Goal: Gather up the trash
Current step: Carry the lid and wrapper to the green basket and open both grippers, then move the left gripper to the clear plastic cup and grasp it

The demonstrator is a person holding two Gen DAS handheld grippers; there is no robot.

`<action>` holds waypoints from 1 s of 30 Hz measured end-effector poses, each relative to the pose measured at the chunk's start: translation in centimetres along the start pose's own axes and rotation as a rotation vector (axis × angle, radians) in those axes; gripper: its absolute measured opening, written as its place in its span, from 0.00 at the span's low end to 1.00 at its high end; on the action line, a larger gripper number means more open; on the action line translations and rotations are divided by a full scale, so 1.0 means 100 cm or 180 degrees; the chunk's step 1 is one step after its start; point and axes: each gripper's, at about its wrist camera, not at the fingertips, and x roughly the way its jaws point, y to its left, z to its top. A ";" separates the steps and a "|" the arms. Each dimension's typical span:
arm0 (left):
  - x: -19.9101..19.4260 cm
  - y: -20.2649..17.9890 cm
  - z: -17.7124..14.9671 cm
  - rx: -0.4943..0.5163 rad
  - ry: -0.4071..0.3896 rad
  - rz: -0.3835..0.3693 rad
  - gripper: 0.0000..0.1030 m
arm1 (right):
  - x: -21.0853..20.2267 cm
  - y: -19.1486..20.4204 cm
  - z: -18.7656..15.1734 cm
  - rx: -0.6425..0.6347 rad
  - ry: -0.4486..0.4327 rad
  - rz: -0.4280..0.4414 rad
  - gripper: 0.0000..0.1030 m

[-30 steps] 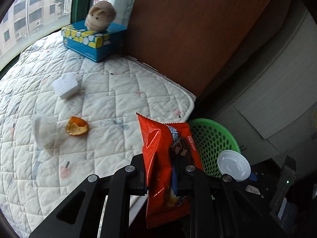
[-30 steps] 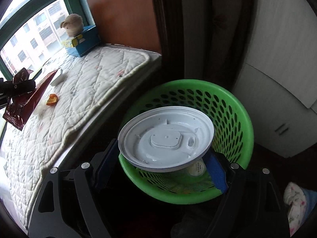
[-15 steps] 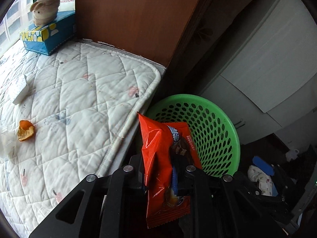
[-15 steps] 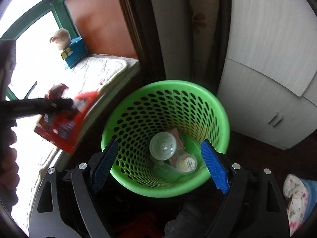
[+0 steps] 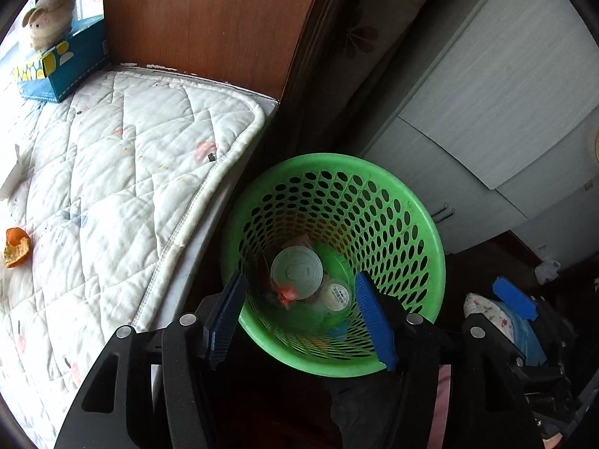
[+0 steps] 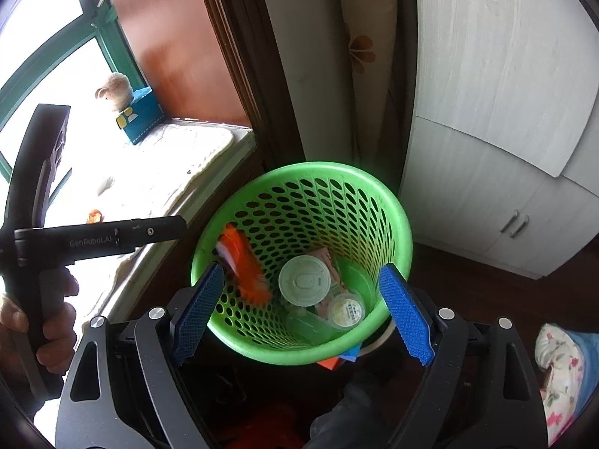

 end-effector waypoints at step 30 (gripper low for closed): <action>-0.133 0.188 -0.039 -0.0627 -0.0823 0.1325 0.57 | 0.016 0.116 0.012 -0.0569 0.0070 0.0449 0.82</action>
